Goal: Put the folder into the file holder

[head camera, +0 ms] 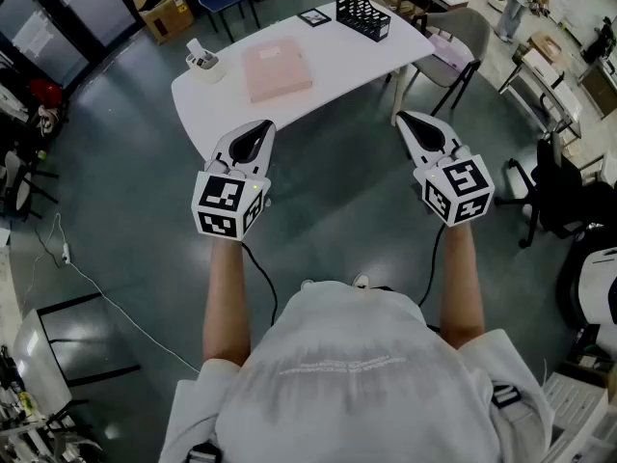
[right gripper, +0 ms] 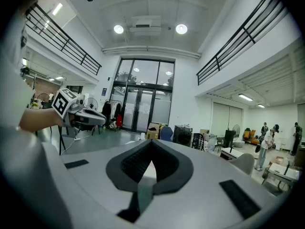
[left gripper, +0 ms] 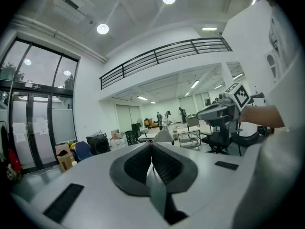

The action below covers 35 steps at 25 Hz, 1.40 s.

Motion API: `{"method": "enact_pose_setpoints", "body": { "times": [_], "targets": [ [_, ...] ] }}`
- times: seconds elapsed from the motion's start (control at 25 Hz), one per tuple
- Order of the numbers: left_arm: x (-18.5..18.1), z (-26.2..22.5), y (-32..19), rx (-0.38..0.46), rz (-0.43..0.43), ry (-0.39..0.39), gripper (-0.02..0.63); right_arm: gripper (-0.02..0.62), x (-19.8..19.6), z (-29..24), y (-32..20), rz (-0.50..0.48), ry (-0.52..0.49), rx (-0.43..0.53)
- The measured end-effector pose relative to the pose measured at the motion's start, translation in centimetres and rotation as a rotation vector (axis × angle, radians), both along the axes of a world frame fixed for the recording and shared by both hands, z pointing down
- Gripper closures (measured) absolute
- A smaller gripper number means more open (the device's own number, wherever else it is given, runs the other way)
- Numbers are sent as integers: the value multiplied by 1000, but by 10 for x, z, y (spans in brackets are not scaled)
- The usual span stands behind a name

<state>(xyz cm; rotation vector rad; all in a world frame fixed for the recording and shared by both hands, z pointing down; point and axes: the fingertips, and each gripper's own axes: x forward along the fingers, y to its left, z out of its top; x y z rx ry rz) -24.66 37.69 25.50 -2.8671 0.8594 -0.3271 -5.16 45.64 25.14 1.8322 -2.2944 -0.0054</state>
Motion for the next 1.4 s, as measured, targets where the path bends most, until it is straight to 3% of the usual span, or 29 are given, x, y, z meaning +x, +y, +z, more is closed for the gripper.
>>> {"method": "enact_pose_setpoints", "body": {
  "times": [0.32, 0.68, 0.72, 0.84, 0.96, 1.0, 1.12, 1.28, 1.4],
  "targets": [
    [1, 0, 1, -8, 0, -1, 591, 571, -2, -8, 2, -35, -99, 25],
    [-3, 4, -2, -24, -31, 6, 588, 571, -1, 0, 2, -43, -87, -7],
    [-4, 6, -4, -31, -38, 5, 575, 571, -1, 1, 2, -40, -86, -7],
    [-7, 11, -6, -48, -59, -8, 429, 571, 4, 2, 2, -15, -86, 2],
    [-9, 13, -7, -56, -65, -9, 372, 571, 10, 0, 2, 7, -101, 19],
    [-9, 13, -7, -60, -64, -5, 357, 552, 10, 0, 2, 5, -107, 19],
    [-8, 16, -7, -70, -62, 1, 333, 379, 7, 4, -1, -21, -110, 1],
    [-5, 20, -6, -77, -60, -6, 318, 308, 9, 7, -3, -28, -111, 4],
    [-4, 22, -5, -82, -63, -8, 314, 289, 10, 9, -3, -40, -114, -3]
  ]
}}
